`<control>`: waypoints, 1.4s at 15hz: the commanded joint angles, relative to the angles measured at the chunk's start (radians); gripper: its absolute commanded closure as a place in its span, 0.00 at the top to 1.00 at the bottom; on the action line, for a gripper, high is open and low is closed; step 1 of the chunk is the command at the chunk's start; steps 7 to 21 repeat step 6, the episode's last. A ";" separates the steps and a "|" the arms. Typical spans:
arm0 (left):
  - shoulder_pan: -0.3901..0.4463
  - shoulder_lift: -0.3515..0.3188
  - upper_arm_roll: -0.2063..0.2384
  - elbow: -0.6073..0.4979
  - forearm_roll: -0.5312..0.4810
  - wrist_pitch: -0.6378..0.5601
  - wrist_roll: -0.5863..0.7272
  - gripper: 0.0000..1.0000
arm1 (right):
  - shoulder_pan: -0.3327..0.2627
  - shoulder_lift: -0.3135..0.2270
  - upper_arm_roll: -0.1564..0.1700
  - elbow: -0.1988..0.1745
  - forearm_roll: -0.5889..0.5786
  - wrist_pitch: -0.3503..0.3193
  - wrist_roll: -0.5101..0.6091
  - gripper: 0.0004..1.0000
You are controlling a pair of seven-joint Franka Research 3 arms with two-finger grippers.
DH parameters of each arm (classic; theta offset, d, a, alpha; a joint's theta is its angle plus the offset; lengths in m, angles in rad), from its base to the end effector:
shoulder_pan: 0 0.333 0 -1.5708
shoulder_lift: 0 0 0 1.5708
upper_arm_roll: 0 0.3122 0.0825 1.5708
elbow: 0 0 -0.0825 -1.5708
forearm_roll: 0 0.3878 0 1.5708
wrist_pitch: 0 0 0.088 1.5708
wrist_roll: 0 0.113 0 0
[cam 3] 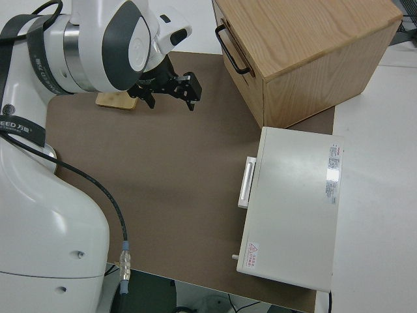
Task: Pick gray plate from low plate rack and place it on table with left arm
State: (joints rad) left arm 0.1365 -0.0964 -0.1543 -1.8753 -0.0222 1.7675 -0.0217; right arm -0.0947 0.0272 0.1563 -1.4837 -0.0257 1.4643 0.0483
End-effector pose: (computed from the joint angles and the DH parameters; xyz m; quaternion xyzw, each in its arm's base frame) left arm 0.5353 -0.0143 0.5377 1.0000 0.0046 -0.0063 0.0034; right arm 0.5549 0.0298 0.6316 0.9997 0.0056 -0.0225 0.0119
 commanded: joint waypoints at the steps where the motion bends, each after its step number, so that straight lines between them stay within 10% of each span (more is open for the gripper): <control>1: -0.121 0.026 0.107 0.022 0.022 0.021 0.037 1.00 | 0.007 0.000 -0.006 0.006 0.003 -0.001 0.004 0.98; 21: -0.121 0.024 0.111 0.022 0.021 0.015 0.039 1.00 | 0.007 0.000 -0.006 0.006 0.003 -0.001 0.004 0.98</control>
